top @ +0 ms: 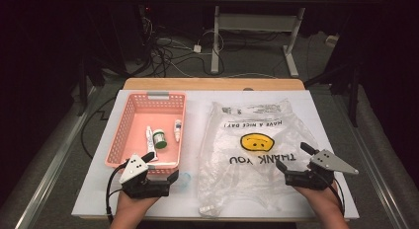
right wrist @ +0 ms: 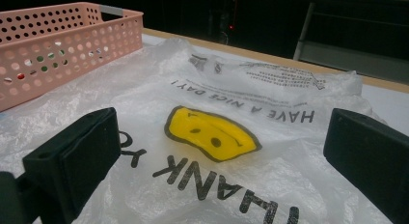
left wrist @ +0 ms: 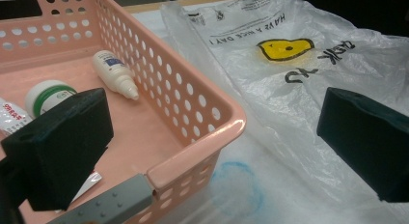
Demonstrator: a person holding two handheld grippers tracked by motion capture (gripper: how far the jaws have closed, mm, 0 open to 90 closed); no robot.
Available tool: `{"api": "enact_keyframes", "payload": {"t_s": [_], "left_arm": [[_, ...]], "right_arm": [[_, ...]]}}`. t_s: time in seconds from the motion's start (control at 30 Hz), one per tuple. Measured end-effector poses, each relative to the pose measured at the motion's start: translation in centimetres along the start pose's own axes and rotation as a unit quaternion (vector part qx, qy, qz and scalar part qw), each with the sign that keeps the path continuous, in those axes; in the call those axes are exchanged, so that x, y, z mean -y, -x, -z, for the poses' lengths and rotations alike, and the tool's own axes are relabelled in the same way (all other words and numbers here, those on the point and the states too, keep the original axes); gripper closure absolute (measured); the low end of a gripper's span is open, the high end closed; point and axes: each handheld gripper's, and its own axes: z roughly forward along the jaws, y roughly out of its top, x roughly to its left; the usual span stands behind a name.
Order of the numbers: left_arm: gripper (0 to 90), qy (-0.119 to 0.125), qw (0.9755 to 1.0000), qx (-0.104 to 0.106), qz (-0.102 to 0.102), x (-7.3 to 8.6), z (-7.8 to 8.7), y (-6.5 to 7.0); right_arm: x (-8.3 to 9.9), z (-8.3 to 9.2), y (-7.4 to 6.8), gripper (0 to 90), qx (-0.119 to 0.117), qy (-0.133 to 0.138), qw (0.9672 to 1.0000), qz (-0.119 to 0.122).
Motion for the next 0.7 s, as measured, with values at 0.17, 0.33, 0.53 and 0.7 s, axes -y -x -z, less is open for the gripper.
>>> {"api": "enact_keyframes", "payload": {"t_s": [0.17,0.33,0.53,0.7], "left_arm": [[0.0,-0.001,1.0000,0.002,-0.006,-0.11,0.01,0.27],[0.0,-0.001,1.0000,0.004,-0.005,-0.14,0.02,0.25],[0.0,-0.003,1.0000,0.006,-0.002,-0.27,-0.13,0.09],[0.0,-0.003,1.0000,0.005,-0.001,-0.26,-0.07,0.10]], "right_arm": [[-0.05,0.16,-0.15,0.1,-0.002,-0.002,1.0000,0.008],[-0.31,0.17,-0.27,0.1,-0.003,0.000,1.0000,0.007],[-0.25,0.35,-0.21,0.1,-0.002,-0.002,1.0000,0.009],[-0.28,0.61,-0.08,0.1,0.000,0.000,1.0000,0.008]]}}
